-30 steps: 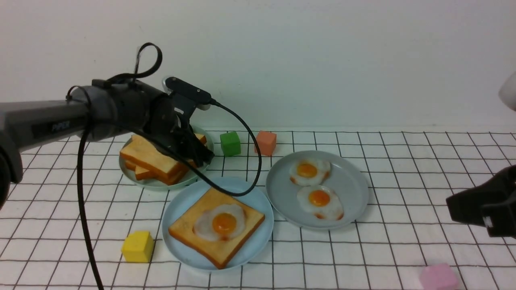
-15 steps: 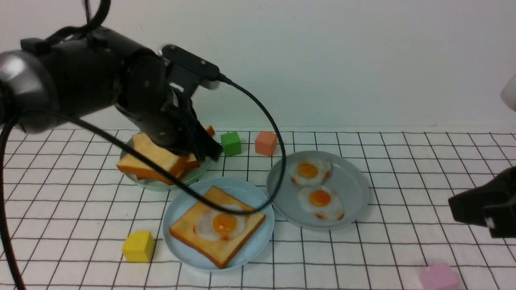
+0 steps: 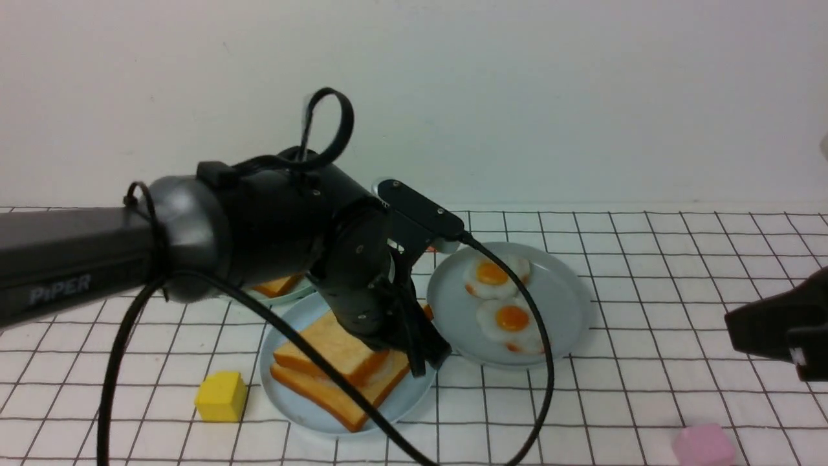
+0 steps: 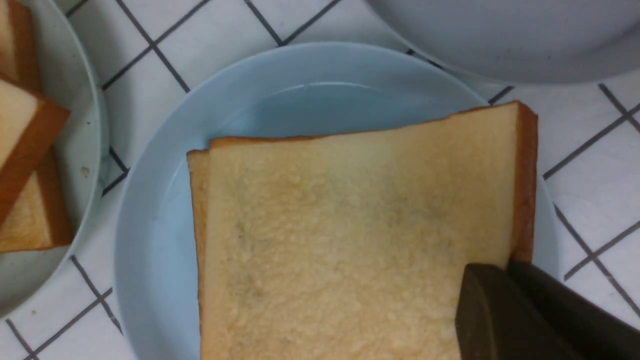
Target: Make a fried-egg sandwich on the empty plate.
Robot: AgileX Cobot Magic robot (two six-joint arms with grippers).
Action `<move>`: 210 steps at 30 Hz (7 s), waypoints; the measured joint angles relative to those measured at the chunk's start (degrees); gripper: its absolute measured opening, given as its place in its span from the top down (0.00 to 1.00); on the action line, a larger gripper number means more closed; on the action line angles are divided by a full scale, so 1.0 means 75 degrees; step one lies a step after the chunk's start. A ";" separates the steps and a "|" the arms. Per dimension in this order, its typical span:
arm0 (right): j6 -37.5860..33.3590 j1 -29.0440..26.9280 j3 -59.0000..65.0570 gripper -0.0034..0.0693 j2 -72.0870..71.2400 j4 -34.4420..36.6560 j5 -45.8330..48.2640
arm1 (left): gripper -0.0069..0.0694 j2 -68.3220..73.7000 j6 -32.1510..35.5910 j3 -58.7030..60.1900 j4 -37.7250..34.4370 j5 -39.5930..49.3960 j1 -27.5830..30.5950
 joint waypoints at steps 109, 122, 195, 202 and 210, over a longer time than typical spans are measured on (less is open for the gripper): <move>0.0999 -0.3199 0.7814 0.97 -0.7087 -0.2038 -0.4411 | 0.92 -1.1981 0.0027 0.8876 -0.1997 -0.3930 -0.0009; 0.0999 -0.3199 0.7814 0.96 -0.7087 -0.2038 -0.4415 | 0.91 -1.2188 -0.0045 0.8983 -0.1512 -0.4048 0.0402; 0.0999 -0.3199 0.7814 0.86 -0.7087 -0.2043 -0.4430 | 0.90 -1.3893 -0.0833 1.0075 -0.2371 -0.2054 0.5026; 0.0999 -0.3199 0.7814 0.85 -0.7087 -0.2043 -0.4430 | 0.89 -1.3893 -0.0833 1.0075 -0.2371 -0.2054 0.5026; 0.0999 -0.3199 0.7814 0.84 -0.7087 -0.2043 -0.4430 | 0.89 -1.3893 -0.0833 1.0075 -0.2371 -0.2054 0.5026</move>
